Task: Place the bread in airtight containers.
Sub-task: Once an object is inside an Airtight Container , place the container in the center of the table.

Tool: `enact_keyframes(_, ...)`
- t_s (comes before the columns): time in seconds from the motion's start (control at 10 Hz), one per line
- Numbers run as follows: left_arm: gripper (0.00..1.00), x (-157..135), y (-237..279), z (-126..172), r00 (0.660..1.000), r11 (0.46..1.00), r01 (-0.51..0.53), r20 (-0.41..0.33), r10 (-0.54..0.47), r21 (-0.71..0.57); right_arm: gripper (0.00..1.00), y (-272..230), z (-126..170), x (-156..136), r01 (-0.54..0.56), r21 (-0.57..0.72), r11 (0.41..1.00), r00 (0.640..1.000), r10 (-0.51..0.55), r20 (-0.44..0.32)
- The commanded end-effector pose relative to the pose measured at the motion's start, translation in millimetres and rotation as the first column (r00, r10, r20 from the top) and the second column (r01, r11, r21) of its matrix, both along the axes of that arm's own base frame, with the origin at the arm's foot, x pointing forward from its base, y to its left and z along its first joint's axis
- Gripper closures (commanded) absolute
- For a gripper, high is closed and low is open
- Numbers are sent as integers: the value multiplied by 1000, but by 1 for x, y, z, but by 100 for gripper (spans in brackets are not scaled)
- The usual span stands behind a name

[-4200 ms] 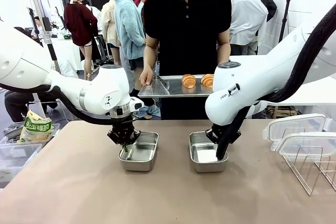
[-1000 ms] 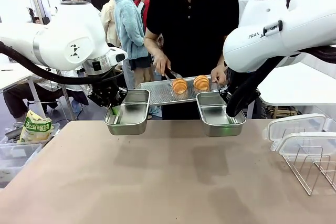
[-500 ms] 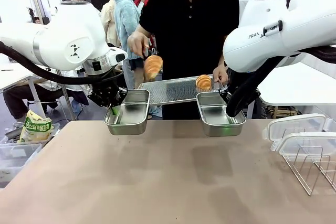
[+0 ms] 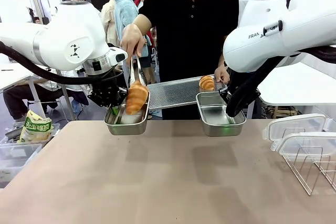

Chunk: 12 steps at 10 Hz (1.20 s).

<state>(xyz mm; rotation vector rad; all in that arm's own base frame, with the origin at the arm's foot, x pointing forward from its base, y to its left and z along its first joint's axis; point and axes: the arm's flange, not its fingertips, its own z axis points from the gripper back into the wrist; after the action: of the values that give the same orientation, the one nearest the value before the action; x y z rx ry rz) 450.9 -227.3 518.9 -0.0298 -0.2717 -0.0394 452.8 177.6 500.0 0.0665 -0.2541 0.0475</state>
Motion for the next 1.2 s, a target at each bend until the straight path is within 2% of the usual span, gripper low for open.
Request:
enact_keyframes(0.0,100,1,0,5,1000,1000,-1,10,1,-7,100,-1,2,0,-2,-3,1000,1000,2,9)
enact_keyframes(1.1,100,1,0,5,1000,1000,-1,10,1,-7,100,-1,2,0,-2,-3,1000,1000,2,9)
